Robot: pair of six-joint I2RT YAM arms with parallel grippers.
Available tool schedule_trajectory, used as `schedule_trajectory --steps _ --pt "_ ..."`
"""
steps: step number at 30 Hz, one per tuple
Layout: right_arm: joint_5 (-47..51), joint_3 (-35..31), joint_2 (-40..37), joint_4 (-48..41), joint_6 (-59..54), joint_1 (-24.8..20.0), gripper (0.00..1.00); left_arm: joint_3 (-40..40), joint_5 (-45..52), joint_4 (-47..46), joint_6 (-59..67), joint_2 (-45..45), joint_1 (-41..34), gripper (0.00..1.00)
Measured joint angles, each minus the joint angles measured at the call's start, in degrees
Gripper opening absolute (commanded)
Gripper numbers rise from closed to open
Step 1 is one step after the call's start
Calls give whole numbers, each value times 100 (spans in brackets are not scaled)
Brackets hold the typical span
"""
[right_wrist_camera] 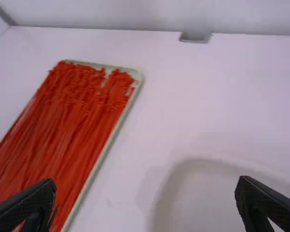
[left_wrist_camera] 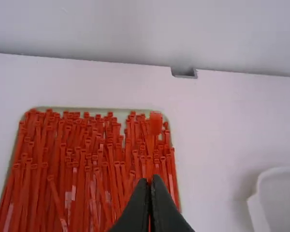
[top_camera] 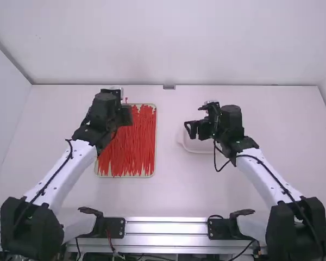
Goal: Fasten the cable tie
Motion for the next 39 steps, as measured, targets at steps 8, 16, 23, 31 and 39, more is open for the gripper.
schedule_trajectory --steps 8,16,23,31,39 --pt "-50 0 0 509 -48 835 99 0 -330 424 -466 0 -271 1" --pt "240 0 0 811 144 1410 99 0 -2 922 -785 0 -271 1" --pt "400 0 0 868 175 1753 99 0 494 1217 -1019 0 -271 1" --pt "444 0 0 824 177 1770 99 0 1716 1759 -577 0 -271 2" --pt "330 0 0 743 22 1596 99 0 2599 1897 -153 0 -269 1"
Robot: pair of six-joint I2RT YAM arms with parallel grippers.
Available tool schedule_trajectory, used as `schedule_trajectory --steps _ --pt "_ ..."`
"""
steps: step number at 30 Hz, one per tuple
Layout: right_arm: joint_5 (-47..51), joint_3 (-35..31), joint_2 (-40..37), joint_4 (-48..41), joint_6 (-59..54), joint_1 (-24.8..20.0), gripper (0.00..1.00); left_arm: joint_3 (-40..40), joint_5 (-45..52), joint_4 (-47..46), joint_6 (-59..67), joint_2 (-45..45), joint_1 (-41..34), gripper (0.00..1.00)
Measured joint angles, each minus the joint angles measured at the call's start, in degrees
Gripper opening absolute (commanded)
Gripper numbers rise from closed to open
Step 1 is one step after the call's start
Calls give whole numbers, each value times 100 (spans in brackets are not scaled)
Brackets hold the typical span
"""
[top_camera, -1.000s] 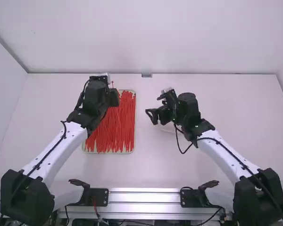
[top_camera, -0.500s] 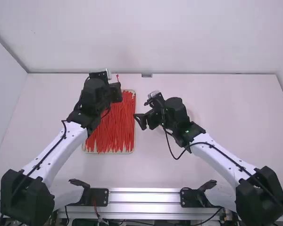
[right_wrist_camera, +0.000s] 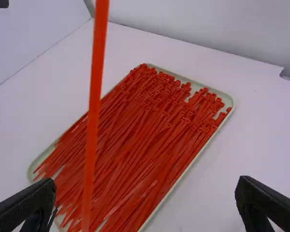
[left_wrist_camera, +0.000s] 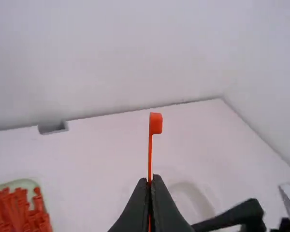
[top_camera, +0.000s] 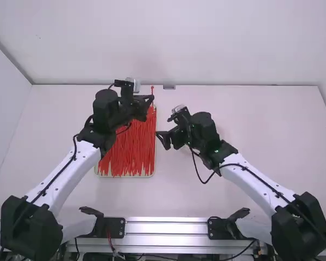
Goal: Fasten the cable tie
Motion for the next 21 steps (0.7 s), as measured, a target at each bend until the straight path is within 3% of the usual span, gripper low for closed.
schedule_trajectory --steps 10,21 --pt "-1622 0 0 417 -555 -684 99 0 1351 671 72 0 173 1" --pt "-3268 0 0 981 -737 -1290 99 0 1893 1200 2 0 177 1"
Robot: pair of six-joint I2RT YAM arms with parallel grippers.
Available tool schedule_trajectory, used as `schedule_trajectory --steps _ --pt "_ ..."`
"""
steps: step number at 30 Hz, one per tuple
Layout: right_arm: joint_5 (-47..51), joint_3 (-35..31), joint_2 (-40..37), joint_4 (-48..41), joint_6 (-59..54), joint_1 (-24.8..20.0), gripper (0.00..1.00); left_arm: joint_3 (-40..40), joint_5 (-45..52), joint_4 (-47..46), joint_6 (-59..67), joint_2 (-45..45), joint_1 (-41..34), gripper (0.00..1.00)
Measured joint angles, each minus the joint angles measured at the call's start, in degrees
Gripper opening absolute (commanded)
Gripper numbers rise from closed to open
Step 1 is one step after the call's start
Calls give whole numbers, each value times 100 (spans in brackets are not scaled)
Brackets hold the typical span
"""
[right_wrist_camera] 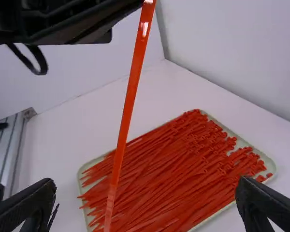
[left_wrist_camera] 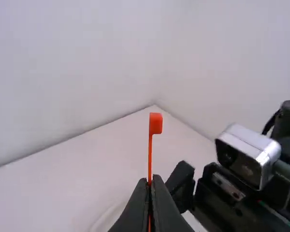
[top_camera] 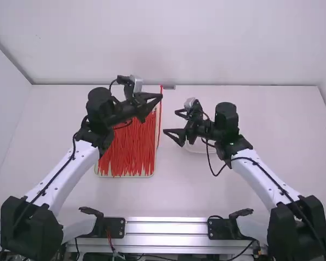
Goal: Fasten the cable tie
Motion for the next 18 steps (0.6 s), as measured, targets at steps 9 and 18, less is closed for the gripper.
schedule_trajectory --steps 9,18 --pt "-400 0 0 313 -7 39 99 0 404 393 -133 0 -2 1" --pt "-439 0 0 520 -9 188 92 0 551 761 -498 0 0 1"
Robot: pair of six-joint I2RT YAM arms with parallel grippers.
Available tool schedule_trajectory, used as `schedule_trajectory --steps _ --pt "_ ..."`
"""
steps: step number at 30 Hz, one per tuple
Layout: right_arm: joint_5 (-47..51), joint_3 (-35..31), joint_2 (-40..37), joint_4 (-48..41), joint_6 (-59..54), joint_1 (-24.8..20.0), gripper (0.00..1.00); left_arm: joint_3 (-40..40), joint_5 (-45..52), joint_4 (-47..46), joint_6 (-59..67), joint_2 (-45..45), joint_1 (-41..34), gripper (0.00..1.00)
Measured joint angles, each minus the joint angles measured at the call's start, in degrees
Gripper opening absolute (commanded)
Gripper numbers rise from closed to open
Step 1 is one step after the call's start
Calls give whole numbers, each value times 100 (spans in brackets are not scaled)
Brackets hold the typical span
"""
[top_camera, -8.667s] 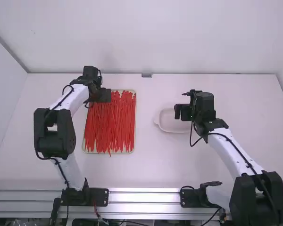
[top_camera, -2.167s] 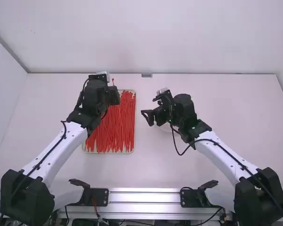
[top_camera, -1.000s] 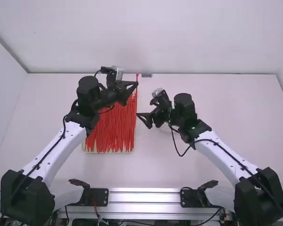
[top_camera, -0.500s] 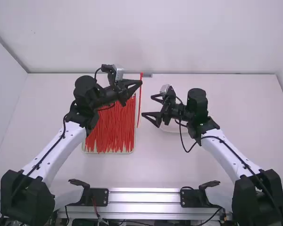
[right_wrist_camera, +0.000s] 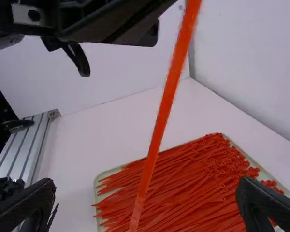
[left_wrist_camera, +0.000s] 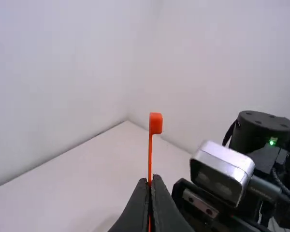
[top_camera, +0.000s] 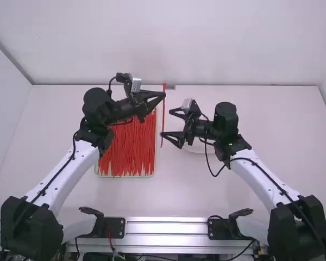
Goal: Fasten the cable tie
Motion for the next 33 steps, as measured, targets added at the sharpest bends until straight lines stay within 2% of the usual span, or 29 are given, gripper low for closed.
schedule_trajectory --steps 2,4,7,9,11,14,15,16,17,18,19,20,26,27,29,31,33 --pt "0 0 0 26 -24 79 85 0 0 48 -94 0 0 1" --pt "2 0 0 55 -46 111 84 0 0 48 -155 0 0 1" --pt "2 0 0 109 -87 114 73 0 -2 52 -245 0 0 1" --pt "2 2 0 155 -101 114 50 0 -2 57 -302 0 0 1" --pt "2 2 0 170 -111 114 42 0 -2 70 -341 0 0 1" --pt "2 2 0 208 -111 114 41 0 -2 90 -387 0 0 1" --pt "2 4 0 212 -111 114 37 0 -2 101 -393 0 0 2" --pt "0 2 0 223 -111 114 32 0 -2 136 -396 0 -2 1" --pt "4 2 0 223 -111 114 22 0 0 160 -396 0 -22 1" --pt "4 2 0 223 -111 114 22 0 0 160 -396 0 -22 1" --pt "2 4 0 221 -109 114 7 0 -4 186 -396 0 -44 1" --pt "7 4 0 227 -116 116 0 0 -4 205 -393 0 -74 1" --pt "7 4 0 221 -109 114 0 0 -2 197 -393 0 -105 2" --pt "7 4 0 212 -111 114 0 0 -2 179 -391 0 -105 4" --pt "2 4 0 203 -109 87 0 0 -2 168 -389 0 -103 29" --pt "-20 4 0 155 -114 22 0 0 52 129 -378 0 -63 45" --pt "-24 4 0 96 -111 -72 0 0 186 157 -356 0 -17 54"
